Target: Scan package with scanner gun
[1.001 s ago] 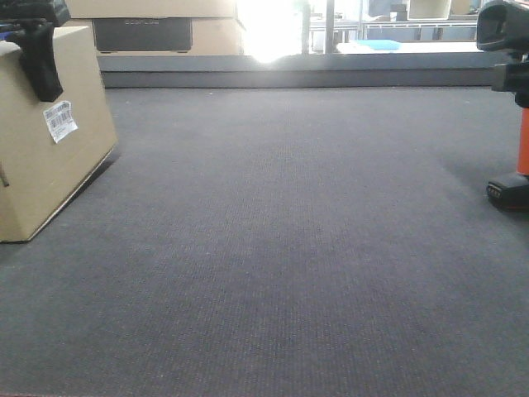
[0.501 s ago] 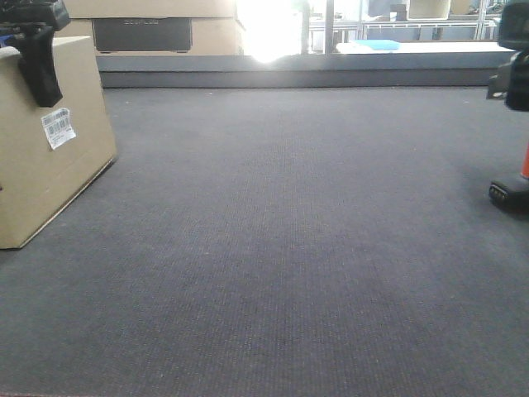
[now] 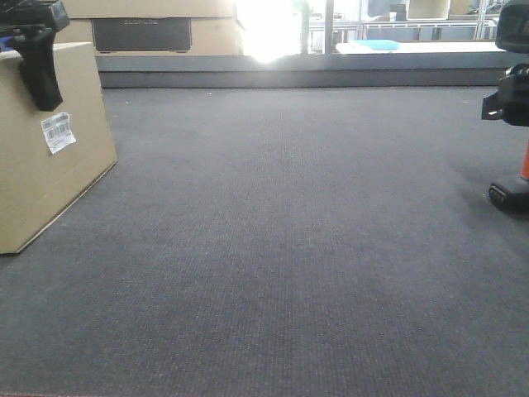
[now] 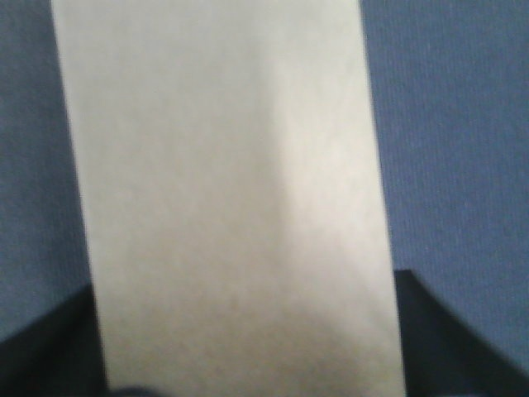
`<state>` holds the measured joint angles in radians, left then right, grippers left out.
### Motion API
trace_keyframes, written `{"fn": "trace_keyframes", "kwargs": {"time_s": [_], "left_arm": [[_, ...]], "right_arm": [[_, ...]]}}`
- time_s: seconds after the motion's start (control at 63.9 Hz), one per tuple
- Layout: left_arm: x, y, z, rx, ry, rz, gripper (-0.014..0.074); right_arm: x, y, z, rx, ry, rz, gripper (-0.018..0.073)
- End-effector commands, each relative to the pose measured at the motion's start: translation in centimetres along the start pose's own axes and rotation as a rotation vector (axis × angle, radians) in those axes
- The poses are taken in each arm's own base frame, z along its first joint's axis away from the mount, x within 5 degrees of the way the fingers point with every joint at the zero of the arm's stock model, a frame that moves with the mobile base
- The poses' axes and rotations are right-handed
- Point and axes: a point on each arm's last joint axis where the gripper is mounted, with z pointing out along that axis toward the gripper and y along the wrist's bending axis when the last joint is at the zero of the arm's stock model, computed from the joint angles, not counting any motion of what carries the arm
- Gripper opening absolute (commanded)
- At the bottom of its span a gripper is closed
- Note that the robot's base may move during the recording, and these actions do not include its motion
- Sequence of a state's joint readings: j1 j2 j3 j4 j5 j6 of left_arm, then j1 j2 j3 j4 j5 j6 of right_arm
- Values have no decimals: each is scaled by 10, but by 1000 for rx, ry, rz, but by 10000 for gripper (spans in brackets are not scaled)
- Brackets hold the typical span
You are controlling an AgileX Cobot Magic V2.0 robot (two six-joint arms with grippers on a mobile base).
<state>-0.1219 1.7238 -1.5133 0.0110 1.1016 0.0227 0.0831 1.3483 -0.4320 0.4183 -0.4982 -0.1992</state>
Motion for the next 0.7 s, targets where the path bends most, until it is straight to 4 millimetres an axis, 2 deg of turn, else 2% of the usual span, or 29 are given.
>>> {"fn": "trace_keyframes", "kwargs": {"time_s": [0.0,0.047,0.344,0.579,0.688], "left_arm": [[1,-3,-2,12,9,-7,571],[1,-3,-2,12,11,-7,621],[4,-3,-8,12,27,-7,599],[12,-1,-32,-2,5,-2,599],[18,-1,-47,-2,-5,-3,599]], "right_arm": [[-4,1,-7,-20,15,-6,551],[-5,2,-11,-30,24,-2,551],[-18,5,-43,-109,56,20,549],[-26,7,-72,-172,67,28,546],[-28,7,-83,-193,70,30,484]]}}
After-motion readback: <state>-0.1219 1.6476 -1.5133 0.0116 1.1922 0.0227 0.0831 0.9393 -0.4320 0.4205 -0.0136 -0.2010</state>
